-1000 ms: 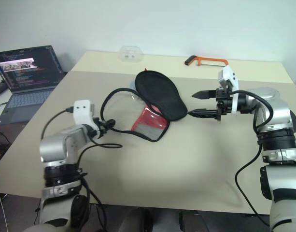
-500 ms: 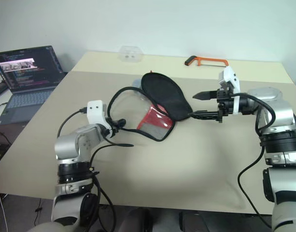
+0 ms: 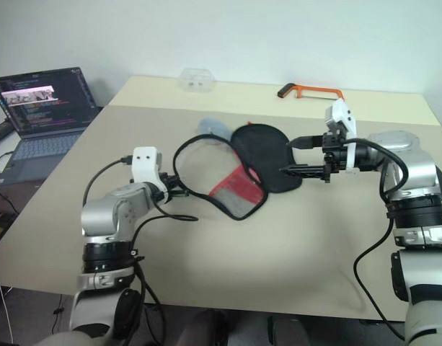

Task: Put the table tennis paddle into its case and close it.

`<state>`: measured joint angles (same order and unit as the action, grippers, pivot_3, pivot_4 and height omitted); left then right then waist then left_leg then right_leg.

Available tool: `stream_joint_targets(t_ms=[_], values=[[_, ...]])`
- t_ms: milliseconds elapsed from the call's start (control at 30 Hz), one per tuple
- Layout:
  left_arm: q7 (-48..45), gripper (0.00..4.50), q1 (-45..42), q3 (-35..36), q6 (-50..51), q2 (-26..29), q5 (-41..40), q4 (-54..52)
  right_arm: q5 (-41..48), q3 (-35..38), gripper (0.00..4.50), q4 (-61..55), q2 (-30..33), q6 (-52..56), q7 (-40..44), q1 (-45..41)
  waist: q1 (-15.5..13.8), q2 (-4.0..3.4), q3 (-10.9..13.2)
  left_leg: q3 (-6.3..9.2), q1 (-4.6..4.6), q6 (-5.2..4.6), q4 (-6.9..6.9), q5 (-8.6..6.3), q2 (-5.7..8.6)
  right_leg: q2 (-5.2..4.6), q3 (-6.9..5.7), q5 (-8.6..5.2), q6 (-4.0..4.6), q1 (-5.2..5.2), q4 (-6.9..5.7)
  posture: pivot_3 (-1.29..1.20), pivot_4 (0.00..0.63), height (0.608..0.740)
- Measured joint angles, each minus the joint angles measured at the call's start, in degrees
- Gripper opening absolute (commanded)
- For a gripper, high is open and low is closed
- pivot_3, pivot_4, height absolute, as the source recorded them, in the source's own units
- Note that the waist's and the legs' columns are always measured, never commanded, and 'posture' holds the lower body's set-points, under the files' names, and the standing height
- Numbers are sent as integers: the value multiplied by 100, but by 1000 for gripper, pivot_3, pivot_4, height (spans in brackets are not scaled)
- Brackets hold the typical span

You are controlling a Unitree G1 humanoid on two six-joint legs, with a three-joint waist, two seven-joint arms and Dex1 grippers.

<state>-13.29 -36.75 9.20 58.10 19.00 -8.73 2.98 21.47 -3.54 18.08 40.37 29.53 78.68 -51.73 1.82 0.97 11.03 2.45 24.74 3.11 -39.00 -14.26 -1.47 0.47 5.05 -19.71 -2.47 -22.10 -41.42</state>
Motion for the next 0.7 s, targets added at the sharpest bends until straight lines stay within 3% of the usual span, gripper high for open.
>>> stream_joint_targets(t_ms=[333,500,700], values=[[-1578,18,-950,-1608,-1904,1230,682,1344,-1,0,4500,1,-2,2,-14,-1,-4,0,0,1,1,2,4,1,3,1,-3,0,0,1,12,0,150,740],[-2389,18,-1436,-2317,-3025,1285,1137,2332,-1,0,4500,3,3,2,-16,-4,-2,-1,0,-3,1,1,7,1,3,2,-1,0,0,1,18,0,150,740],[-2487,18,-2164,-2697,-4211,895,1712,4009,-2,1,4500,12,12,2,-26,-23,-8,0,1,-2,3,-2,7,0,4,3,-2,0,0,0,19,0,150,740]])
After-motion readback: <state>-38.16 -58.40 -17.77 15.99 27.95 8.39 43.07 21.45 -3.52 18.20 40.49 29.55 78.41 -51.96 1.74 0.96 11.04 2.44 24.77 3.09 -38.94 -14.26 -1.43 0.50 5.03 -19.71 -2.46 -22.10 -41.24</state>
